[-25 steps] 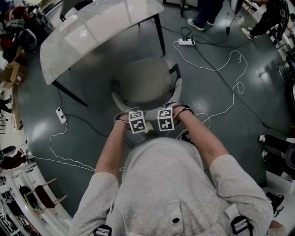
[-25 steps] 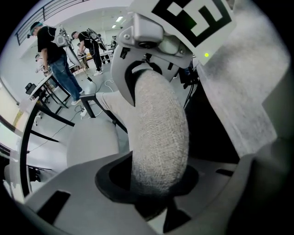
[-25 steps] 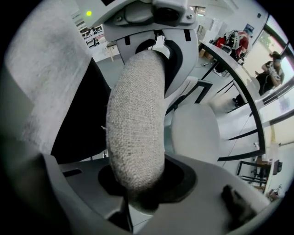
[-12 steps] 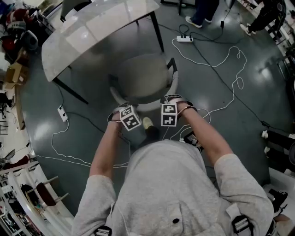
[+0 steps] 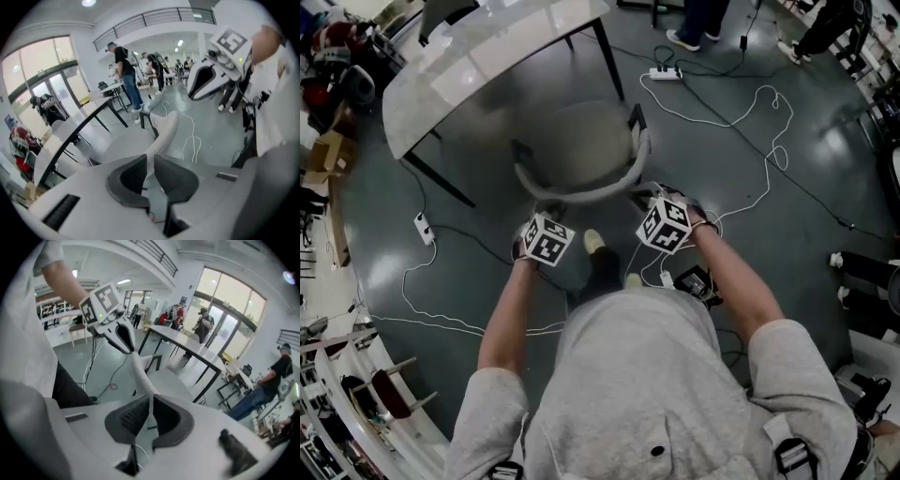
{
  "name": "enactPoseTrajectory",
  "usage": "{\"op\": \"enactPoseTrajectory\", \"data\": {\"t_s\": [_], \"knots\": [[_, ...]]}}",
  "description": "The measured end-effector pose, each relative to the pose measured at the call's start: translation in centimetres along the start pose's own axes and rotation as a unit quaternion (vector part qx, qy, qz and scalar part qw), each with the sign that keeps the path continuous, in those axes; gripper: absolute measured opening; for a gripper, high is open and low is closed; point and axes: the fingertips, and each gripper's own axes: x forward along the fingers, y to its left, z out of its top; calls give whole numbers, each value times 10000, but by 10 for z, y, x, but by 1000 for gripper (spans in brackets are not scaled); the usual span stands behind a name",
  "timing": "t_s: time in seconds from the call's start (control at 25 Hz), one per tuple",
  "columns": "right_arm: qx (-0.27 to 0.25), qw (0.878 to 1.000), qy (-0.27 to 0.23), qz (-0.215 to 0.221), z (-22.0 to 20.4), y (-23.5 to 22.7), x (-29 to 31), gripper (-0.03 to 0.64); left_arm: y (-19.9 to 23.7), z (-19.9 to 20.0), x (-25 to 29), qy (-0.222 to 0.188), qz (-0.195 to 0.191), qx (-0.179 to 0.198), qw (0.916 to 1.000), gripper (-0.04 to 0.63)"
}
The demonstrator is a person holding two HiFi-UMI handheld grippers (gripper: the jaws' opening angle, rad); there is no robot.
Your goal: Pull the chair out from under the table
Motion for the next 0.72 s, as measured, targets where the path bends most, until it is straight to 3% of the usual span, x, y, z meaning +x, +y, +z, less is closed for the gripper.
{"op": "enactPoseTrajectory", "data": {"t_s": [0.16,0.36,0.56,0.72], "knots": [[916,9921,-846,-121,10,2,-54,39,-17,18,-49,-921,283,-778,9923,29],[1811,9672,-1728,-438,26,7,-117,38,-45,28,-106,-1630,777,-1715,9685,23],[2529,9325,-2449,-803,34,20,-168,37,-62,43,-153,-2145,1219,-2195,9439,23],[2816,9157,-2718,-912,39,29,-189,35,-71,56,-183,-2451,1317,-2382,9305,23]]}}
